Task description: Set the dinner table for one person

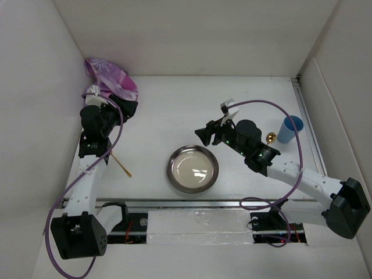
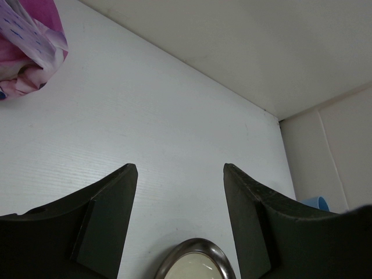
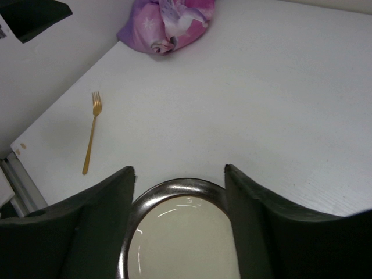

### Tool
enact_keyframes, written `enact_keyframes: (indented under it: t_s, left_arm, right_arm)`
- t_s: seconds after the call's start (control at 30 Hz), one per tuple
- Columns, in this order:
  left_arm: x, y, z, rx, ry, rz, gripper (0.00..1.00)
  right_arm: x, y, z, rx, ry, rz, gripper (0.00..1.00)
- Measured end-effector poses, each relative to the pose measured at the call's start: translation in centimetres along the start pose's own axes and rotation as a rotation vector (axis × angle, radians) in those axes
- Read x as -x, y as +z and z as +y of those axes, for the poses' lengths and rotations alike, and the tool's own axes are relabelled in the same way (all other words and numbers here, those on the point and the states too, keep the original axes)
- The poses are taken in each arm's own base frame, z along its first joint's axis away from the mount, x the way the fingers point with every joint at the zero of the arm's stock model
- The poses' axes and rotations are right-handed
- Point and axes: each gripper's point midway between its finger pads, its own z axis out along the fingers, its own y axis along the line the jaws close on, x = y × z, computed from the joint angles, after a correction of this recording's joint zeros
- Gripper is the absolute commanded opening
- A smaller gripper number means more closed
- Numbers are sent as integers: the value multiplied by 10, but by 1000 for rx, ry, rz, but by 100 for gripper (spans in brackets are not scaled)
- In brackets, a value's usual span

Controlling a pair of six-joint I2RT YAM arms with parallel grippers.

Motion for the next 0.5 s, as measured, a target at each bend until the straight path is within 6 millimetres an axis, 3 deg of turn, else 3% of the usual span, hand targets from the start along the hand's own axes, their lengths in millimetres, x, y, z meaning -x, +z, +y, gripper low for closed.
enact_keyframes:
  t_s: [0.07,0.1,0.13,0.17,0.2,0.27,0.3,0.33,0.37,0.4,0.43,0.47,0.5]
  left_arm:
    - [4,3,1,5,-5,-21,37]
    - [8,4,2,10,-10,-36,34]
    - [11,6,5,22,-10,-56,30]
    - [16,9,8,37,-10,-79,15]
    - [20,12,12,57,-11,-101,10]
    - [28,23,27,128,-6,-126,3]
    - [34,32,36,171,-2,-135,5]
    - [40,42,46,223,6,-141,12]
    - [46,54,56,273,20,-143,26]
    - [53,67,64,315,37,-140,32]
    - [59,82,73,355,50,-135,40]
    - [65,97,82,389,67,-131,54]
    - [69,111,91,424,84,-117,58]
  right_arm:
    - [0,0,3,15,3,1,43]
    - [0,0,4,25,1,2,9]
    - [0,1,5,32,1,2,0]
    - [0,1,6,40,9,0,0]
    - [1,1,7,46,12,-2,0]
    - [1,2,8,55,15,-4,0]
    - [1,2,8,57,15,-4,0]
    - [0,3,7,56,15,-2,0]
    - [0,3,6,55,15,0,5]
    - [0,3,6,54,16,-1,21]
    - [1,3,4,49,20,-4,30]
    - [1,4,3,46,21,-4,39]
    - [2,4,2,43,22,-5,53]
